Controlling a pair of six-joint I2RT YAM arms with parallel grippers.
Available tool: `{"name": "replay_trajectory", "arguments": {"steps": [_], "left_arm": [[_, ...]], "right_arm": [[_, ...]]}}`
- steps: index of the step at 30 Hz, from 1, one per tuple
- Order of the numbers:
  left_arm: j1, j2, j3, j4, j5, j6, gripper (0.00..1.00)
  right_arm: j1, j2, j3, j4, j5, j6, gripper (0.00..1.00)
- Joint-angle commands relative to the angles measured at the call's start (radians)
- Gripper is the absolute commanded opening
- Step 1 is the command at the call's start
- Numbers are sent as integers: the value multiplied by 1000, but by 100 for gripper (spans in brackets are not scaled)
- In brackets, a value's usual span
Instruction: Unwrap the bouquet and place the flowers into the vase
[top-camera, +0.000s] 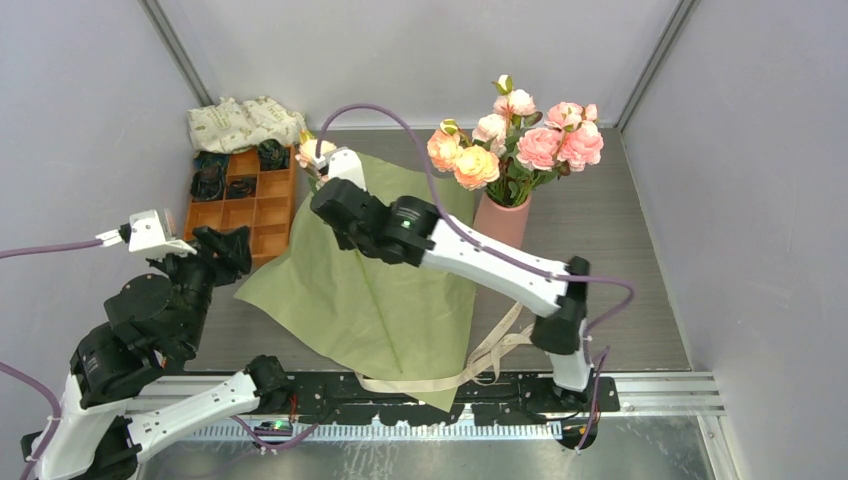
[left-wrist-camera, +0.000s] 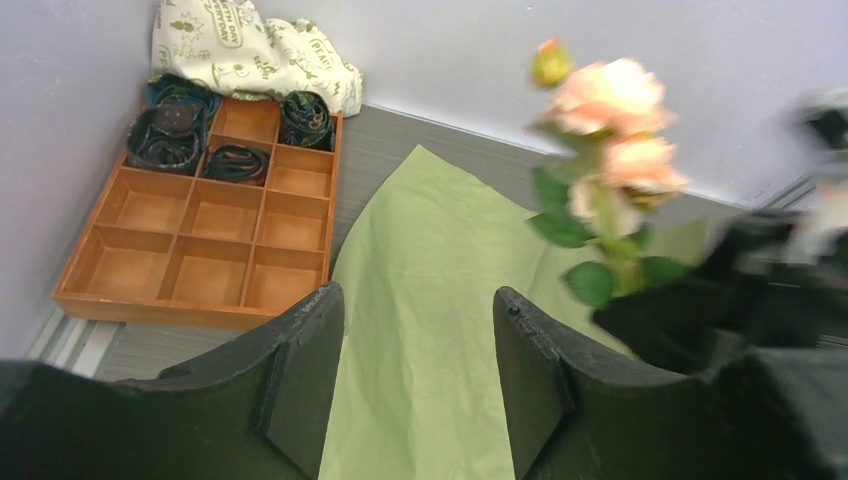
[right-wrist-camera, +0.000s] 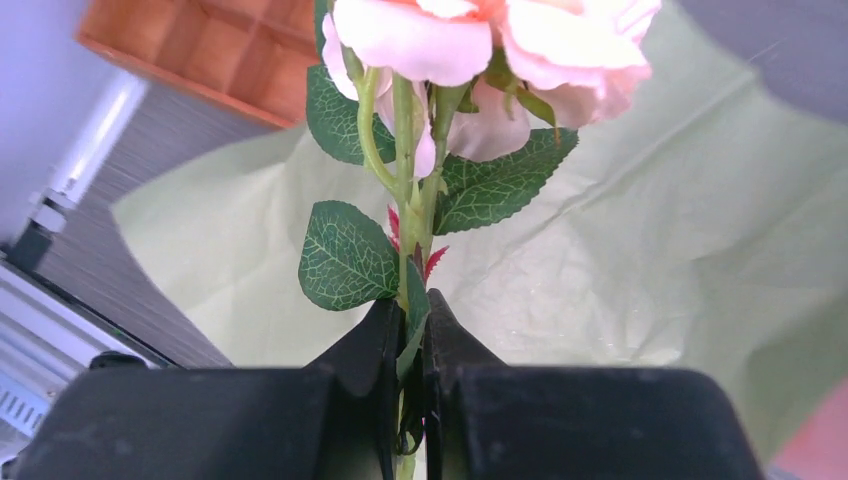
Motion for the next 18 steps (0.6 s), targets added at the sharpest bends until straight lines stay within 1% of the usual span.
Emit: {"name": "replay_trajectory", "arguments": {"steps": [1, 5, 7, 9, 10, 13, 15, 18], "left_arm": [[-3, 5, -3, 39, 4, -8, 57], [-3, 10, -11, 46, 7, -10, 57], [-2, 15, -18, 54, 9, -12, 57], [-3, 25, -26, 67, 17, -11, 57], [-3, 32, -26, 71, 24, -12, 57], [-2, 58, -26, 83, 41, -12, 57], [-3, 77, -23, 89, 48, -12, 57], [-3, 99, -23, 100, 61, -13, 57]], "right_arm": [[63, -194, -44, 67, 244, -100, 1], [145, -356, -116, 160, 420, -227, 1], [175, -447, -182, 257, 500, -312, 1], [192, -545, -269, 389, 562, -428, 1], [194, -593, -312, 474, 582, -470, 1], [194, -702, -400, 601, 623, -571, 1], [194, -750, -429, 646, 636, -611, 1], [194, -800, -448, 667, 639, -634, 1]]}}
